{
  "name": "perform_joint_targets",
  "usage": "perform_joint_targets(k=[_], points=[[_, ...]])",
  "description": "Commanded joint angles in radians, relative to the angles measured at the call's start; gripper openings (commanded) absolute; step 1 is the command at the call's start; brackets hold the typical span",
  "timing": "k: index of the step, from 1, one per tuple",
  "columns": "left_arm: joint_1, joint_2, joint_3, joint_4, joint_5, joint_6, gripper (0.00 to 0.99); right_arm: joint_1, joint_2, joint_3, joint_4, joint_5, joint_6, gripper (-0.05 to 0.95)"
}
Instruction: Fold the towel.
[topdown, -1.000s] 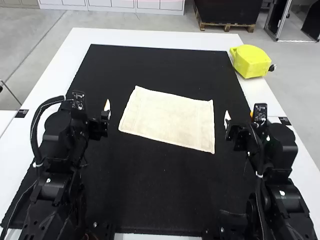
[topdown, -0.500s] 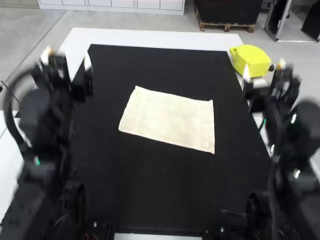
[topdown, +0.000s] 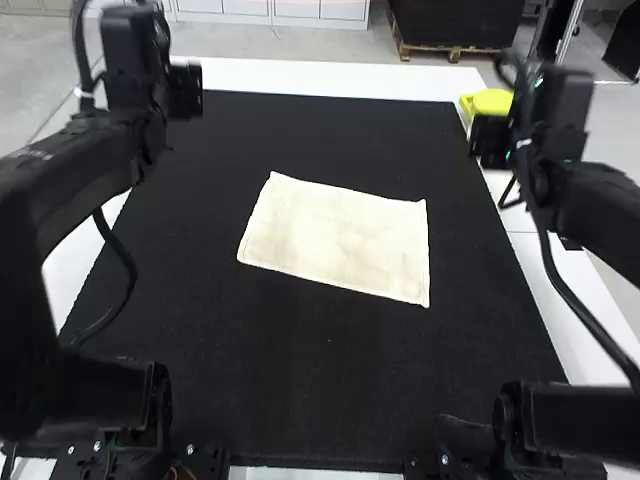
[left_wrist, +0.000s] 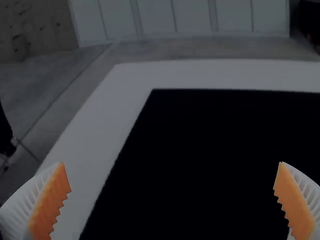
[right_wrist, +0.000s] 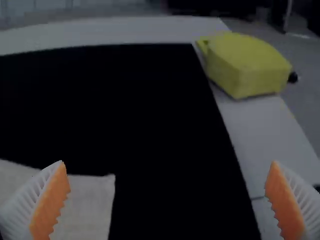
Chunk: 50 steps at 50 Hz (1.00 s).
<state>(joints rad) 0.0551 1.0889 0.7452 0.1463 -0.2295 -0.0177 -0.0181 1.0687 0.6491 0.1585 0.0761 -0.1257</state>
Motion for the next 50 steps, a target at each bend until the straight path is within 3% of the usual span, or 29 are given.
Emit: perform_joint_targets(k=[1,7,14,19,26,35,50], points=[[0.014,0.025,-0.064,0.021,-0.039,-0.080,0.957,-0.046,0.031,-0.037,0.004,0.004,0.014,0.90],[0.003,0.045,-0.139,0.061,-0.018,-0.074,0.951,-0.071,0.031,-0.055,0.004,-0.004,0.009,0.90],[-0.032,0.088,-0.148,0.044,0.130,0.061,0.956,-0.059,0.037,-0.051,-0.050,-0.114,0.040,0.90],[-0.040,0.131,-0.124,0.013,0.272,0.064,0.956,-0.037,0.048,-0.058,-0.051,-0.122,0.061,0.91],[-0.051,0.235,-0.084,0.007,0.375,0.064,0.957,-0.014,0.108,-0.078,-0.051,-0.142,0.109,0.91],[-0.081,0.382,-0.010,0.012,0.417,0.064,0.961,-0.009,0.191,-0.083,-0.033,-0.226,0.179,0.91],[-0.098,0.577,0.125,0.038,0.430,0.101,0.959,0.027,0.344,-0.054,0.087,-0.237,0.201,0.90]])
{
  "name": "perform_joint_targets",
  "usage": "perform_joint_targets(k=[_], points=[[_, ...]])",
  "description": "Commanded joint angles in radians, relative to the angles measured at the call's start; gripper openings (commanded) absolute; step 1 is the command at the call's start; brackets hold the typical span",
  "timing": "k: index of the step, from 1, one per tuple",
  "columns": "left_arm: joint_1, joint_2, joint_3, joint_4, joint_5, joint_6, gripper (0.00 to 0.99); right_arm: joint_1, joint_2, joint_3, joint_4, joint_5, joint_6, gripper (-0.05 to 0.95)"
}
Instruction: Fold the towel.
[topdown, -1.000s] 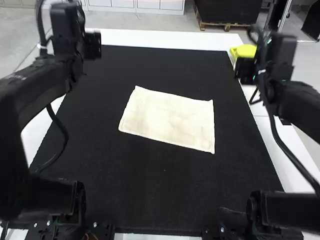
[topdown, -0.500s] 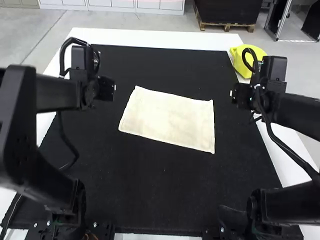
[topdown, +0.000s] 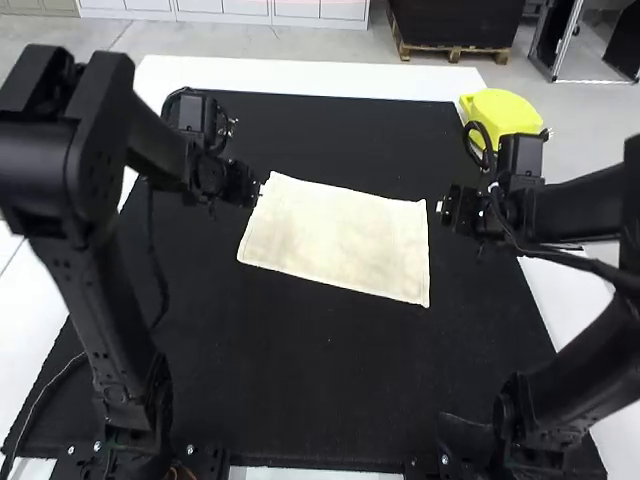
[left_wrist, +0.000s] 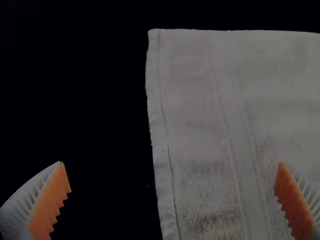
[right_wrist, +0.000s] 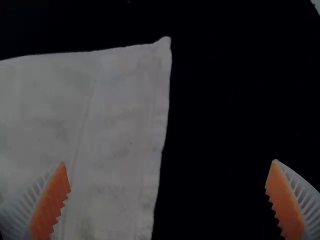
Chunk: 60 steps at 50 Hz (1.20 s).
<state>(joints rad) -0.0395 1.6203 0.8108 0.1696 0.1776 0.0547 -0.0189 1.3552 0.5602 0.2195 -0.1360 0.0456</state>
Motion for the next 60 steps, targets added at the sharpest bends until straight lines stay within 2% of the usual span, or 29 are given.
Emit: perform_joint_targets(k=[1,18,21,53,60], points=[[-0.003,0.059,0.067,0.016,0.025,0.030,0.959,0.033,0.070,0.040,0.032,-0.024,0.033,0.90],[-0.003,0.243,0.165,0.053,0.033,0.050,0.957,0.086,0.246,0.119,0.127,-0.024,0.074,0.90],[-0.003,0.274,0.179,0.065,0.046,0.048,0.957,0.093,0.275,0.133,0.144,-0.022,0.076,0.90],[-0.003,0.461,0.324,0.099,0.048,0.048,0.956,0.086,0.507,0.222,0.259,-0.017,0.099,0.90],[-0.016,0.490,0.353,0.097,0.045,0.047,0.954,0.086,0.545,0.247,0.279,-0.017,0.099,0.90]])
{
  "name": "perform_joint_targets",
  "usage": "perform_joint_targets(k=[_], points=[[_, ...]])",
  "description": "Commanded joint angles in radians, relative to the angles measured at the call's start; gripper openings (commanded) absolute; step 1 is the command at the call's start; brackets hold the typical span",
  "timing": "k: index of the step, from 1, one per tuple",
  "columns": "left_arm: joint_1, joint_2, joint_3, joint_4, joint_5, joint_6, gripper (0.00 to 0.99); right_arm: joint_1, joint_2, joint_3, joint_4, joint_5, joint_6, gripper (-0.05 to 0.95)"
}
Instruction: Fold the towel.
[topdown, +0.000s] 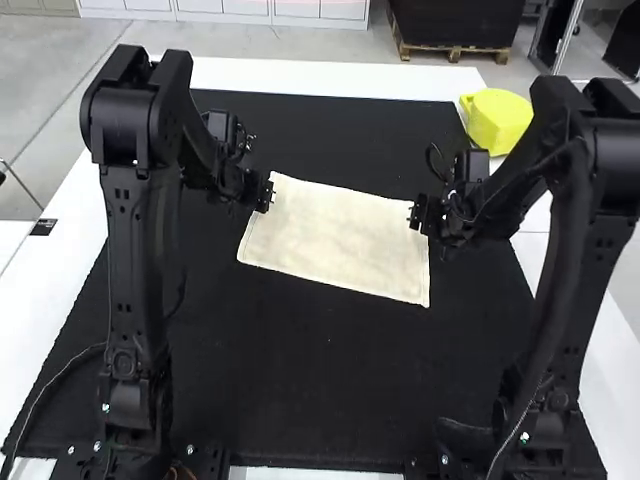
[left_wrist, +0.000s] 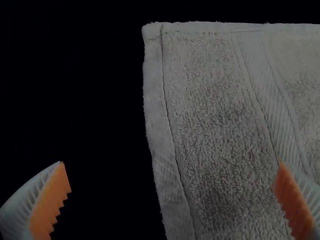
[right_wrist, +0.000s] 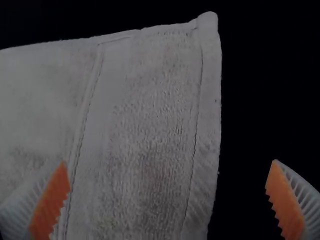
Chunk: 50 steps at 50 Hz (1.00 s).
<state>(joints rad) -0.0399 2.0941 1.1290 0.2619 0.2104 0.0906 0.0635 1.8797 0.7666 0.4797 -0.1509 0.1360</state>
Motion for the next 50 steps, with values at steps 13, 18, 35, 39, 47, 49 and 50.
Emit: perform_joint_targets(k=[13,18,35,39,47,49,50], points=[[-0.025,0.060,0.089,0.010,0.012,0.008,0.951,0.001,0.098,0.108,0.033,-0.001,0.004,0.90],[-0.026,0.073,0.110,0.011,0.011,0.006,0.951,-0.001,0.125,0.129,0.036,-0.001,0.002,0.90],[-0.028,0.121,0.175,0.002,0.009,0.000,0.951,-0.001,0.206,0.198,0.040,0.001,-0.001,0.91],[-0.028,0.132,0.186,-0.006,0.009,0.000,0.951,-0.001,0.220,0.211,0.040,0.001,-0.001,0.91],[-0.028,0.146,0.201,-0.020,0.007,-0.003,0.951,-0.001,0.242,0.232,0.040,0.004,-0.003,0.91],[-0.028,0.149,0.203,-0.021,0.006,-0.003,0.951,-0.001,0.246,0.237,0.040,0.010,-0.003,0.91],[-0.028,0.150,0.203,-0.021,0.003,-0.003,0.951,-0.001,0.248,0.240,0.039,0.013,-0.004,0.91]])
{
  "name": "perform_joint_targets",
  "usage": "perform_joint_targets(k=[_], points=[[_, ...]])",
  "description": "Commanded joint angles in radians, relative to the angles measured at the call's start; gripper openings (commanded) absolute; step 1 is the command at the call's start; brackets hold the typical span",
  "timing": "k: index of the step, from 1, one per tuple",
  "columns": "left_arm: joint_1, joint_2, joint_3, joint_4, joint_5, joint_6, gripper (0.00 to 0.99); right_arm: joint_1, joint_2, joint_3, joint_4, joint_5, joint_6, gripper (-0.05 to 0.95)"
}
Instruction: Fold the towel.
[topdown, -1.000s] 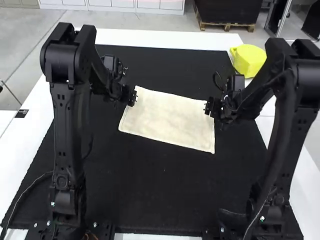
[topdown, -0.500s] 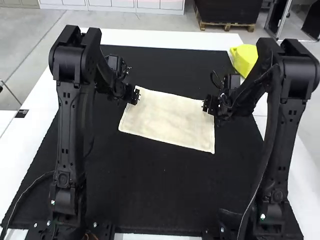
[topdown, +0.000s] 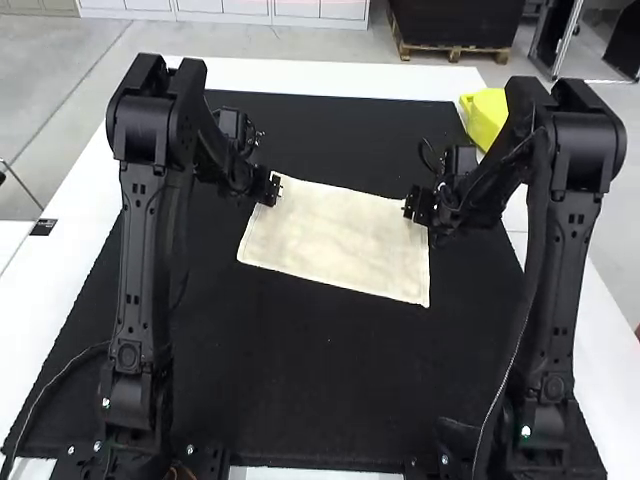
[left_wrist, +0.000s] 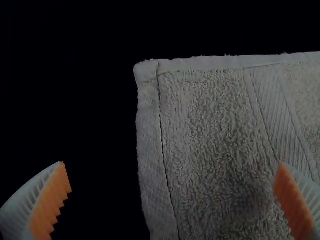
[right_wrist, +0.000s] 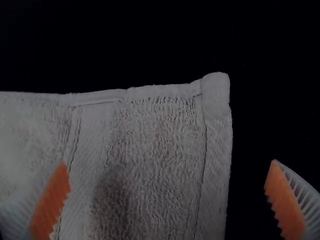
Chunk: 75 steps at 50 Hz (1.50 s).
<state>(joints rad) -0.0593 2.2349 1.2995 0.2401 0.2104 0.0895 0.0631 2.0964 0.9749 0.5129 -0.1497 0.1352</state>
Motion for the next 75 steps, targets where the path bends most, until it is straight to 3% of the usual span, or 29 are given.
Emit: perform_joint_targets(k=[1,19,27,28,29,30,32,33,36,54,75], points=[[-0.008,0.011,0.032,0.001,0.001,-0.002,0.951,0.000,0.034,0.033,0.004,0.013,-0.003,0.91],[-0.008,0.032,0.034,-0.018,-0.002,-0.005,0.951,0.000,0.047,0.044,-0.040,0.022,-0.029,0.90],[-0.007,0.051,0.035,-0.021,-0.003,0.000,0.910,0.007,0.051,0.041,-0.056,0.022,-0.057,0.84],[-0.008,0.052,0.035,-0.019,-0.003,0.000,0.880,0.007,0.053,0.042,-0.056,0.022,-0.060,0.78],[-0.007,0.057,0.034,-0.021,-0.003,0.003,0.800,0.009,0.054,0.039,-0.057,0.015,-0.074,0.58],[-0.008,0.060,0.034,-0.021,-0.003,0.004,0.730,0.010,0.054,0.036,-0.057,0.012,-0.085,0.45],[-0.008,0.069,0.029,-0.019,-0.003,0.003,0.498,0.010,0.054,0.027,-0.051,0.006,-0.100,0.03],[-0.008,0.075,0.027,-0.013,-0.006,0.003,0.349,0.009,0.054,0.021,-0.045,0.004,-0.109,-0.03],[-0.007,0.100,0.026,0.007,-0.036,0.001,0.030,0.010,0.054,0.018,-0.040,0.004,-0.120,-0.02],[0.007,0.085,0.024,0.028,-0.028,-0.013,0.028,-0.039,-0.003,-0.021,-0.042,0.004,-0.103,-0.03],[0.012,-0.001,0.012,0.028,0.001,-0.079,0.028,-0.088,-0.130,-0.082,-0.019,-0.017,-0.089,-0.03]])
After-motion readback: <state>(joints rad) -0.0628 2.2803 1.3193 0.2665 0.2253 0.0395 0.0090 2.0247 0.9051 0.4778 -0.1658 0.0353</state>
